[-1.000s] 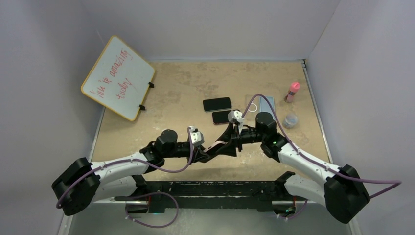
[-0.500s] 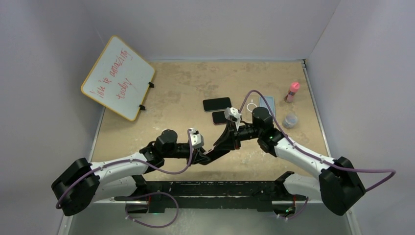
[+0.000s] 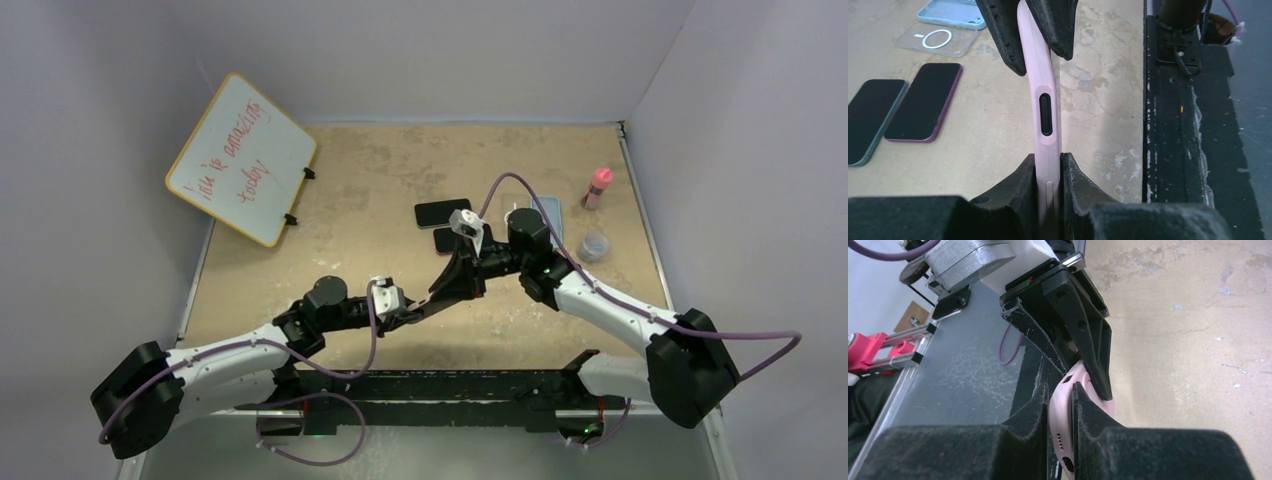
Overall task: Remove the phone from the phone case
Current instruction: Remove the phone case from the phone.
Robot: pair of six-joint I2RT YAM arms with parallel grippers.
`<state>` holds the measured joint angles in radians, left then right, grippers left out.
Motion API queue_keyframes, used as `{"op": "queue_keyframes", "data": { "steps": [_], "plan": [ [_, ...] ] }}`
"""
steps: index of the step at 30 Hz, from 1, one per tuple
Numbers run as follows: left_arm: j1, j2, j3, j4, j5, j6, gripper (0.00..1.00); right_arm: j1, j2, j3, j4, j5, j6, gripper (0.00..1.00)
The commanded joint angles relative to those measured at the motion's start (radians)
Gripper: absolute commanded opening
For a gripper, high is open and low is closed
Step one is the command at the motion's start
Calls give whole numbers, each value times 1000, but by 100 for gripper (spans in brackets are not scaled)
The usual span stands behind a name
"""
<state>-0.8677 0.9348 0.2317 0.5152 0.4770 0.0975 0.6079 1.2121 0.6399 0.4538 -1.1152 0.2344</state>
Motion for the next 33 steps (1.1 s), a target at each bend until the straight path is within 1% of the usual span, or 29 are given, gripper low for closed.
{"op": "queue_keyframes", "data": {
  "steps": [1,5,9,16,21,24,27,29,31,33],
  "plan": [
    [-21,-15,12,201,-89,213,0,-1,16,42,-23,-54,171,0],
    [-42,20,20,229,-119,304,0,-1,35,72,-57,-56,199,0],
    [-82,30,27,239,-171,393,0,-1,66,83,-51,-67,237,0],
    [-178,-10,15,244,-287,525,0,-1,96,89,-68,-65,259,0],
    [-192,-66,-15,265,-314,555,0,-1,125,87,-49,-68,278,0],
    [-194,-83,-29,283,-311,551,0,-1,131,91,-67,-56,268,0],
    [-194,-85,-29,294,-291,516,0,-2,136,119,-175,18,167,0],
    [-194,-89,-33,322,-276,461,0,-2,139,139,-261,84,85,0],
    [-193,-94,-51,369,-276,381,0,-2,137,135,-282,110,38,0],
    [-189,-101,-70,421,-321,280,0,-1,130,117,-279,155,11,2]
  ]
}}
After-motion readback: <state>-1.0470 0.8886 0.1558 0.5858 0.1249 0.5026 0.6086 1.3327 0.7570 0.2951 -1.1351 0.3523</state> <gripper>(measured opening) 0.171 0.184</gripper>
